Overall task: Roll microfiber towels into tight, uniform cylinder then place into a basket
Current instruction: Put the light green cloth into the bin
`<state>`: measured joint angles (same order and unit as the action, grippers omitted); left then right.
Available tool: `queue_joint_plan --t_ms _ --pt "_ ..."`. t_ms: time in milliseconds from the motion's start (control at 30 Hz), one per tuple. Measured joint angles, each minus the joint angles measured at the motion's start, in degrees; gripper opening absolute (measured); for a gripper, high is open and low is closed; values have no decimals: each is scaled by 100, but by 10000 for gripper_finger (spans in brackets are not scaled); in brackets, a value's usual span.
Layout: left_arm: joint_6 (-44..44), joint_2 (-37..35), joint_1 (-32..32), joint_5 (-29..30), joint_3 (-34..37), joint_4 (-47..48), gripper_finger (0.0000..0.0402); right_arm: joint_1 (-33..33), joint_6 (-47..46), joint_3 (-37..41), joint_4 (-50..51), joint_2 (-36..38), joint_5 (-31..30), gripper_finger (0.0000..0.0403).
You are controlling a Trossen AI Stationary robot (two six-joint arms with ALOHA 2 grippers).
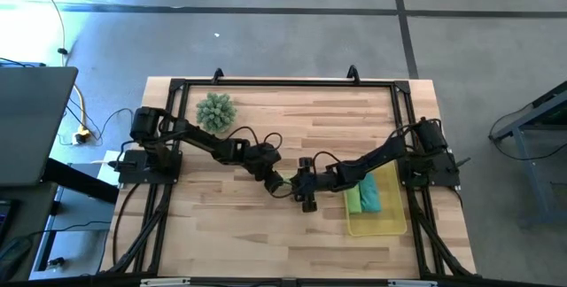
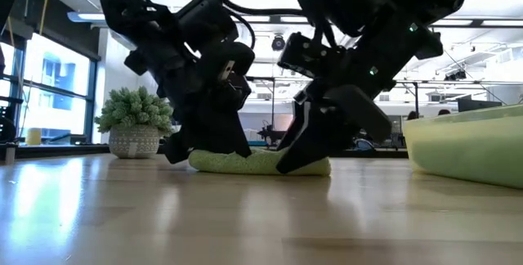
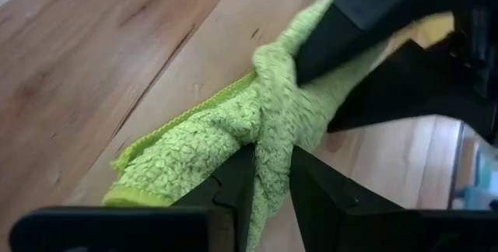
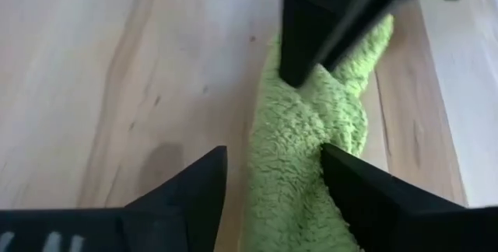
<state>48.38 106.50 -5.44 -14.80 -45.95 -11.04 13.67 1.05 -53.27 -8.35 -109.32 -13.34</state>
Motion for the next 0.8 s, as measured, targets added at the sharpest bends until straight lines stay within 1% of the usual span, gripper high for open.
queue_joint_plan --t_ms 67,167,333,533,600,667,733,800 --pt "-232 -76 19 3 0 22 74 -29 -272 -5 120 -8 -3 195" --pt "-543 -217 38 60 3 106 74 -72 -591 -19 300 -33 -24 167" --pt "-896 -655 45 55 11 284 74 -124 -1055 -25 496 -165 -70 100" --pt "-962 -1255 84 -7 2 1042 74 -127 -1431 -30 491 -251 -181 19" --pt "-962 -1457 147 -1 4 1360 74 -120 -1433 -27 498 -231 -235 10" --pt "-962 -1652 245 -1 -1 1588 74 -120 -1435 -19 515 -187 -253 11" --pt "-962 -1869 366 3 0 1926 74 -128 -1457 4 635 -95 -248 9" --pt "-962 -2046 521 108 -3 2060 74 -129 -1502 15 845 92 -248 5"
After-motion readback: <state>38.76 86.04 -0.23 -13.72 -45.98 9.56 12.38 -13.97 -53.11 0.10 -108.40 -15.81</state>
